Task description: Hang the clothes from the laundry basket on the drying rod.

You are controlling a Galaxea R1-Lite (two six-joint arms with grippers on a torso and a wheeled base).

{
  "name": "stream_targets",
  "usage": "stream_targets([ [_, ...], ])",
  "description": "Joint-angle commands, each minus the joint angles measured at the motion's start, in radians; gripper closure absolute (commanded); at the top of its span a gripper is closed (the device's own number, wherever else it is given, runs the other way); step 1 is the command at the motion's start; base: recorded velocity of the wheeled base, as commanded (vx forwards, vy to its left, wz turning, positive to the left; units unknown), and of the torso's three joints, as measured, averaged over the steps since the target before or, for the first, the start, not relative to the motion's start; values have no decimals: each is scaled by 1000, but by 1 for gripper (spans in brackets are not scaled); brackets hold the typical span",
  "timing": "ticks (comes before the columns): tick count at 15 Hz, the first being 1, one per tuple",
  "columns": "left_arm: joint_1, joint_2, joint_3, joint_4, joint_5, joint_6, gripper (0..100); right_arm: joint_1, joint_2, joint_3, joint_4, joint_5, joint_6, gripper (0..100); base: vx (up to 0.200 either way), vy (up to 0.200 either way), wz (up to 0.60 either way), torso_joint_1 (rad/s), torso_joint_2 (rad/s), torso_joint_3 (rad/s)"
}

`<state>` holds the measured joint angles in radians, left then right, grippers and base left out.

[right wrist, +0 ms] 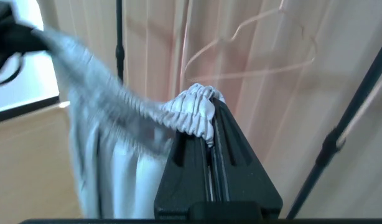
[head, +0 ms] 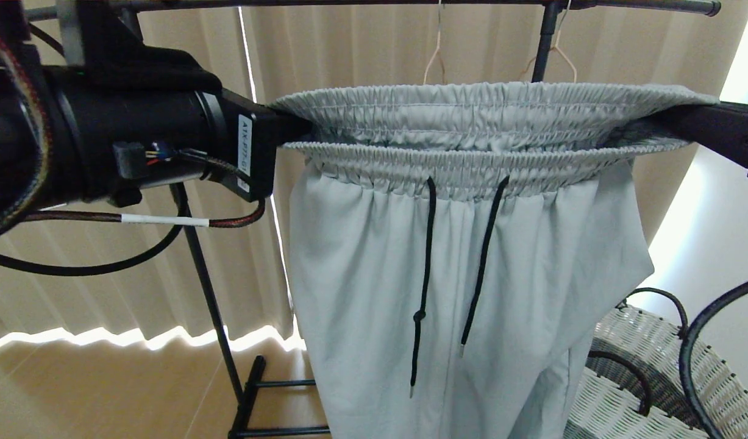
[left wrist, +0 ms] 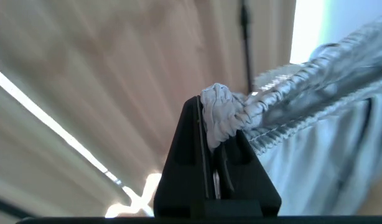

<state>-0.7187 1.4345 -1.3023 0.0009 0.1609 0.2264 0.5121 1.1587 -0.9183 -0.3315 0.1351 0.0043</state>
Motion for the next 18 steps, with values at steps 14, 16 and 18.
stream_targets([
  [14, 24, 127, -81, -7, 83, -24, 100, 94, -185, 73, 164, 1, 0, 100, 0, 0, 0, 0, 0, 0],
  [16, 27, 67, -72, 53, 78, -27, 100, 42, -143, 72, 138, -2, 0, 100, 0, 0, 0, 0, 0, 0],
  [18, 36, 7, -68, 126, 65, -25, 100, 2, -80, 70, 68, -2, 0, 100, 0, 0, 0, 0, 0, 0],
])
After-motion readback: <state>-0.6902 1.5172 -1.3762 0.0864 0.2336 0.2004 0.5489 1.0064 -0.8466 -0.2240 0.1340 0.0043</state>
